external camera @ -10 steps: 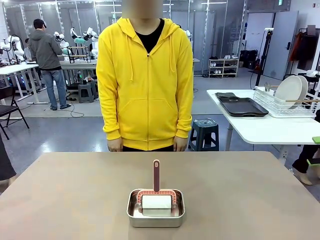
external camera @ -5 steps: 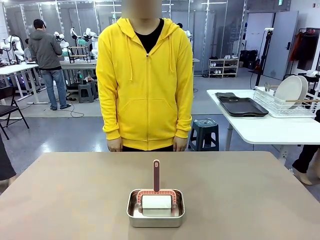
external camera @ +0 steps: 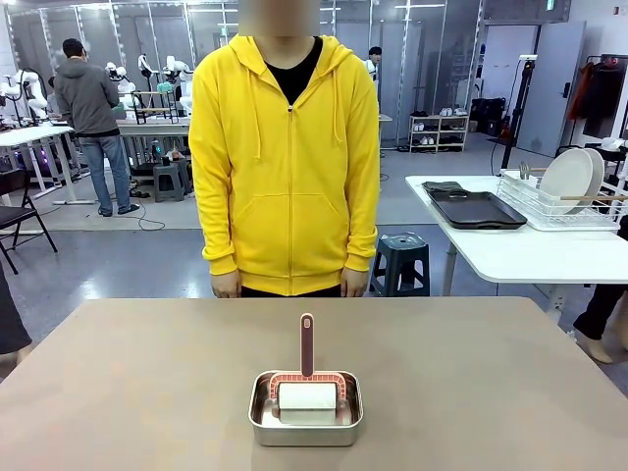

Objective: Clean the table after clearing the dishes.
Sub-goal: Place the Lint Roller back on top of the Airtight Container.

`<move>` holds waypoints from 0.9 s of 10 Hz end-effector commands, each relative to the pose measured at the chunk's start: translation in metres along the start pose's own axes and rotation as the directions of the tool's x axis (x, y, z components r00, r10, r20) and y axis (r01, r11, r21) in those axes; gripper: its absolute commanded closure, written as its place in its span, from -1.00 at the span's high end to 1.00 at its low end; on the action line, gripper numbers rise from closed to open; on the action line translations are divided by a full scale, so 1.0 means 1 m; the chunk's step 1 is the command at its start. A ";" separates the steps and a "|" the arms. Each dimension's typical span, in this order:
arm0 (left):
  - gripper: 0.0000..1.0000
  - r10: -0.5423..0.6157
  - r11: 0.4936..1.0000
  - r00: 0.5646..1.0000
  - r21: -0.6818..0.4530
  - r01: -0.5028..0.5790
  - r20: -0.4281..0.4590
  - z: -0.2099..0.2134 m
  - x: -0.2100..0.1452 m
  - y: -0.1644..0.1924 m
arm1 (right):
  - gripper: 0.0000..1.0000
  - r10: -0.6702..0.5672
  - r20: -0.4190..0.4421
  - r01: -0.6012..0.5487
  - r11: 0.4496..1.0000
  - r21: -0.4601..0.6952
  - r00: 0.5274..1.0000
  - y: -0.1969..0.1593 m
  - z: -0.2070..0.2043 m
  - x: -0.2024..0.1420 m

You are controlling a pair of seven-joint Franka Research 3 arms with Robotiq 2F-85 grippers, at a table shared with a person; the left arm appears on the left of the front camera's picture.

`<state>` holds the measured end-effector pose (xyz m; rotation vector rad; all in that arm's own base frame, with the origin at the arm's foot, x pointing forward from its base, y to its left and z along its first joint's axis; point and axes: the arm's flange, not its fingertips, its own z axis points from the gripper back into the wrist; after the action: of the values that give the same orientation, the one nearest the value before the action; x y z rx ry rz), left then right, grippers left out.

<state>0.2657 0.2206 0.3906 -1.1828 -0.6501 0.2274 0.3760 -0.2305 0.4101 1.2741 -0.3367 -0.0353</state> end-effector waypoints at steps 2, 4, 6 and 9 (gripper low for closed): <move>1.00 0.017 1.000 1.000 -0.008 -0.017 0.004 0.003 0.000 -0.005 | 1.00 0.009 0.003 -0.009 1.000 0.000 1.000 0.003 0.000 -0.002; 1.00 0.017 1.000 1.000 -0.008 -0.017 0.004 0.003 0.000 -0.005 | 1.00 0.009 0.003 -0.009 1.000 0.000 1.000 0.003 0.000 -0.002; 1.00 0.017 1.000 1.000 -0.008 -0.017 0.004 0.003 0.000 -0.005 | 1.00 0.009 0.003 -0.009 1.000 0.000 1.000 0.003 0.000 -0.002; 1.00 0.017 1.000 1.000 -0.008 -0.017 0.004 0.003 0.000 -0.005 | 1.00 0.009 0.003 -0.009 1.000 0.000 1.000 0.003 0.000 -0.002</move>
<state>0.2657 0.2206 0.3906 -1.1828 -0.6501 0.2274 0.3760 -0.2306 0.4101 1.2741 -0.3369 -0.0355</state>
